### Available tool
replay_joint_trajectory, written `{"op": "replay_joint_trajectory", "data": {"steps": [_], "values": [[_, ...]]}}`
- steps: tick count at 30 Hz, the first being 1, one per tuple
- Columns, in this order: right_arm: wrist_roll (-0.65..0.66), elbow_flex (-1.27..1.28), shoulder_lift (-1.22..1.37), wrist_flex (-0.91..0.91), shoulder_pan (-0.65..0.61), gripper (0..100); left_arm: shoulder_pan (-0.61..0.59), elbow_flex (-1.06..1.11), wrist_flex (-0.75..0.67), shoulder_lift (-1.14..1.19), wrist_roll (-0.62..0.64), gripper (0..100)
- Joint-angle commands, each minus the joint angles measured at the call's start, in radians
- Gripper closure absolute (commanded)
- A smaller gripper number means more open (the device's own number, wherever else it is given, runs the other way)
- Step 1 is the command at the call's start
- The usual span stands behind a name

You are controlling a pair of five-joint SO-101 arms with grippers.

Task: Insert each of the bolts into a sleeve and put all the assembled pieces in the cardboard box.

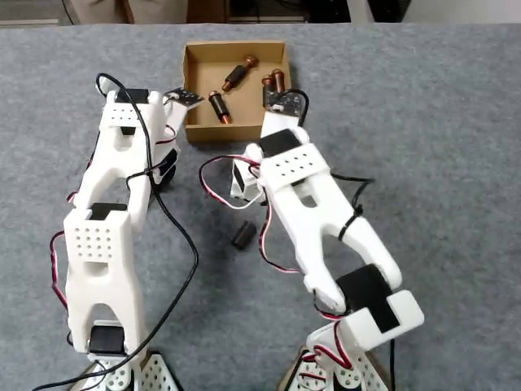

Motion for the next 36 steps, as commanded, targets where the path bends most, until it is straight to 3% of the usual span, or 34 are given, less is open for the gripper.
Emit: {"op": "replay_joint_trajectory", "data": {"steps": [1,8,13,16,27,36], "values": [[-0.049,-0.048,0.010,0.026,-0.047,92.1,-0.040,-0.049,0.063,-0.027,-0.034,98],[-0.129,-0.050,0.094,0.021,-0.079,91.3,-0.107,-0.176,0.173,-0.097,-0.040,98],[-0.189,-0.050,0.165,0.029,-0.096,74.2,-0.129,-0.107,0.173,-0.283,-0.041,98],[-0.215,-0.050,0.179,0.031,-0.133,70.4,-0.121,-0.012,0.170,-0.394,-0.043,98],[-0.318,-0.096,0.196,-0.021,-0.156,75.9,-0.120,0.508,-0.037,-0.799,-0.041,98],[-0.327,-0.179,0.381,-0.021,-0.156,75.9,-0.124,0.942,-0.238,-1.153,-0.006,98]]}}
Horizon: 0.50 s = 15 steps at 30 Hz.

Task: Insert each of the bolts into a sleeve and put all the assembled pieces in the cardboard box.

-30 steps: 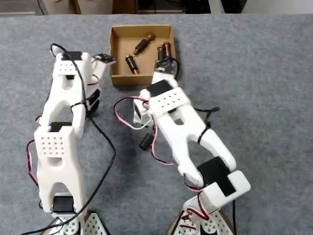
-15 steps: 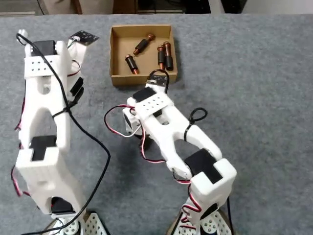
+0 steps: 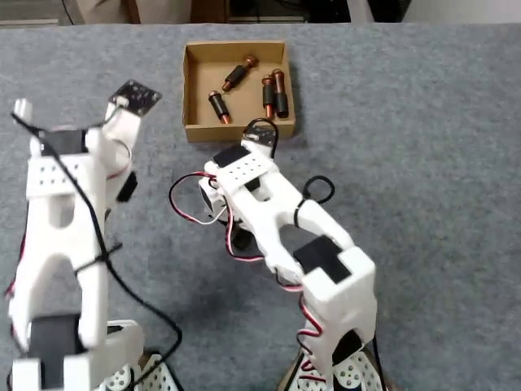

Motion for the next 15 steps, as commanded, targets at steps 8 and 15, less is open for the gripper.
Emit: {"op": "replay_joint_trajectory", "data": {"steps": [8,15], "values": [[-0.014,-0.137,0.143,0.049,-0.013,76.0,-0.006,0.161,-0.071,-0.200,0.068,98],[-0.014,-0.197,0.197,0.163,-0.013,76.0,-0.012,0.163,-0.069,-0.206,0.068,98]]}}
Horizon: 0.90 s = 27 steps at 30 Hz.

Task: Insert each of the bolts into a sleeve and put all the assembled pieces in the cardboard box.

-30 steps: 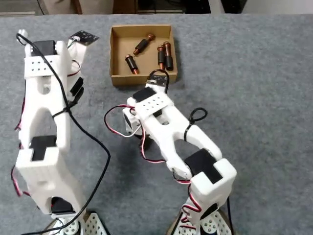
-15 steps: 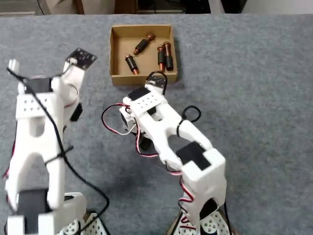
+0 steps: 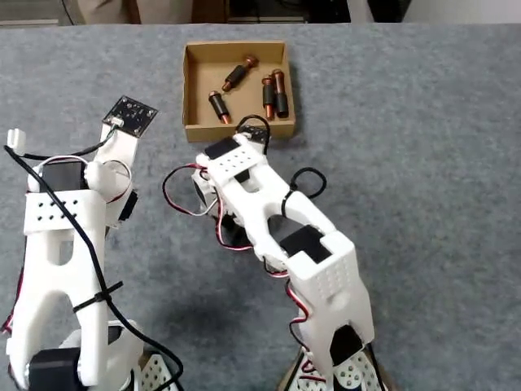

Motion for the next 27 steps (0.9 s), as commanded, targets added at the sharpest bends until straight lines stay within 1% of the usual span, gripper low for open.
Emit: {"op": "replay_joint_trajectory", "data": {"steps": [1,5,8,11,14,21,25,26,27], "values": [[-0.011,-0.008,0.039,0.046,-0.010,76.0,-0.012,-0.005,-0.009,-0.035,0.009,98],[-0.011,-0.013,0.085,0.048,-0.013,76.1,-0.012,-0.005,-0.003,-0.036,0.009,98],[-0.011,-0.054,0.101,0.078,-0.050,78.2,-0.012,-0.009,0.015,-0.036,0.009,98],[-0.009,-0.071,0.102,0.080,-0.084,88.5,-0.012,-0.006,0.015,-0.036,0.009,98],[0.000,-0.074,0.102,0.075,-0.085,98.9,-0.012,-0.012,0.015,-0.036,0.009,98],[0.011,-0.070,0.099,0.080,-0.079,98.3,-0.012,-0.014,0.011,-0.036,0.009,98],[0.080,-0.114,0.094,0.175,-0.018,98.3,-0.012,-0.023,0.011,-0.036,0.009,98],[0.110,-0.134,0.097,0.212,-0.001,98.4,-0.012,-0.038,0.014,-0.036,0.014,98],[0.160,-0.151,0.099,0.244,0.010,98.4,-0.011,-0.061,0.015,-0.036,0.044,98]]}}
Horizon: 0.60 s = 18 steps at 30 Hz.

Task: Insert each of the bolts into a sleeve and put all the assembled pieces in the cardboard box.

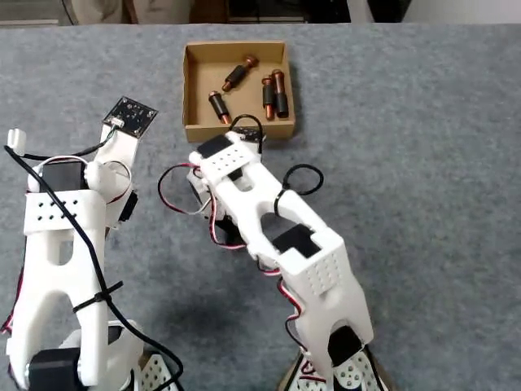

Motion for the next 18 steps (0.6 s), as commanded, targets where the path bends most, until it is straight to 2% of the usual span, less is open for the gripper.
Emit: {"op": "replay_joint_trajectory", "data": {"steps": [1,4,6,11,18], "values": [[0.157,-0.039,0.022,0.121,0.031,98.4,-0.006,-0.097,0.008,-0.038,0.097,98],[0.319,-0.081,0.015,0.213,0.054,99.8,-0.003,-0.224,0.009,-0.067,0.247,98],[0.391,-0.082,-0.016,0.222,0.059,99.8,0.011,-0.270,0.006,-0.093,0.302,98],[0.476,-0.054,-0.205,0.219,0.061,99.8,0.089,-0.253,0.011,-0.179,0.319,98],[0.641,-0.050,-0.625,0.216,0.061,99.8,0.066,-0.233,0.000,-0.334,0.319,98]]}}
